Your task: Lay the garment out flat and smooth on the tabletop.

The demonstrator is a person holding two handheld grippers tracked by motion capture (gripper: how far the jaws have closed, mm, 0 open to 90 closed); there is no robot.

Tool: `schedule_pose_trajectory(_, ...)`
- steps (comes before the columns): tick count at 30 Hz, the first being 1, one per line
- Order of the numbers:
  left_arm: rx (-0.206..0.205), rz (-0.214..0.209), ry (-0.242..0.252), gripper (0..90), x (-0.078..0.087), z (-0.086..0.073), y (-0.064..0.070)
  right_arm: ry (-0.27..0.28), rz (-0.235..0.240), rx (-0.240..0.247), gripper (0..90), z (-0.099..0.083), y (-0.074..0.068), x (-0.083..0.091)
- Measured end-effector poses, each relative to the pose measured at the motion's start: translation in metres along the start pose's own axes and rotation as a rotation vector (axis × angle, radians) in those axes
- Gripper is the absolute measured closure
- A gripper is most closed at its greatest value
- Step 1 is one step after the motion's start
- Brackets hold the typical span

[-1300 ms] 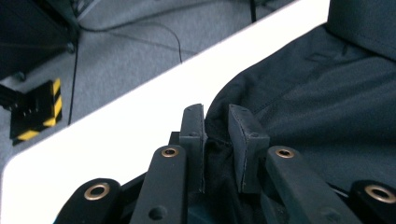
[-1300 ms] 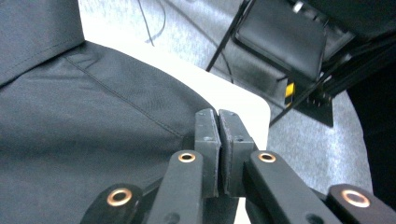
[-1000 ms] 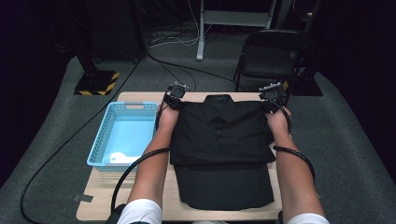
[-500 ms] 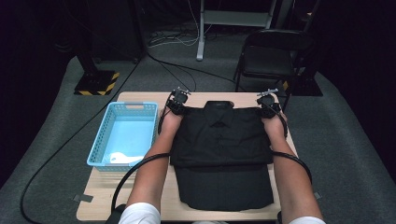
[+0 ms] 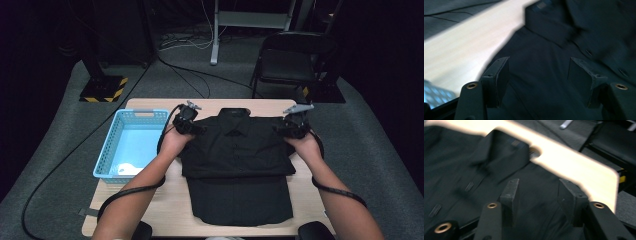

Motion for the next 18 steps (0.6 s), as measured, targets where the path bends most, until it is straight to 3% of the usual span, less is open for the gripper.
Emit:
schedule_pose_trajectory(3,-0.021,-0.034,-0.003,33.3,0.001,-0.014,0.012,-0.009,0.025,0.044,49.2,-0.018,-0.016,0.004)
schedule_pose_trajectory(5,-0.042,-0.071,-0.013,33.3,-0.003,-0.036,0.028,-0.025,0.054,0.102,48.8,-0.046,-0.038,0.009)
schedule_pose_trajectory(6,-0.042,-0.071,-0.013,33.3,-0.003,-0.036,0.028,-0.025,0.054,0.102,48.8,-0.046,-0.038,0.009)
schedule_pose_trajectory(8,-0.059,-0.089,-0.042,33.3,-0.012,-0.053,0.037,-0.042,0.067,0.126,48.5,-0.066,-0.049,0.01)
schedule_pose_trajectory(13,-0.077,-0.05,-0.118,34.3,-0.041,-0.075,0.042,-0.123,0.071,0.103,47.6,-0.097,-0.054,-0.009)
schedule_pose_trajectory(18,-0.063,-0.056,-0.143,34.9,-0.055,-0.081,0.041,-0.151,0.072,0.055,48.2,-0.104,-0.047,-0.023)
Point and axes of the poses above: each handheld gripper's, and its own axes: x roughly backward along the jaws, z roughly out of its top, y roughly to its right, the point moved 5 cm from there along -x, roughly forward along the jaws, and after that the axes turned 14 degrees about -y, right-handed, at the moved point
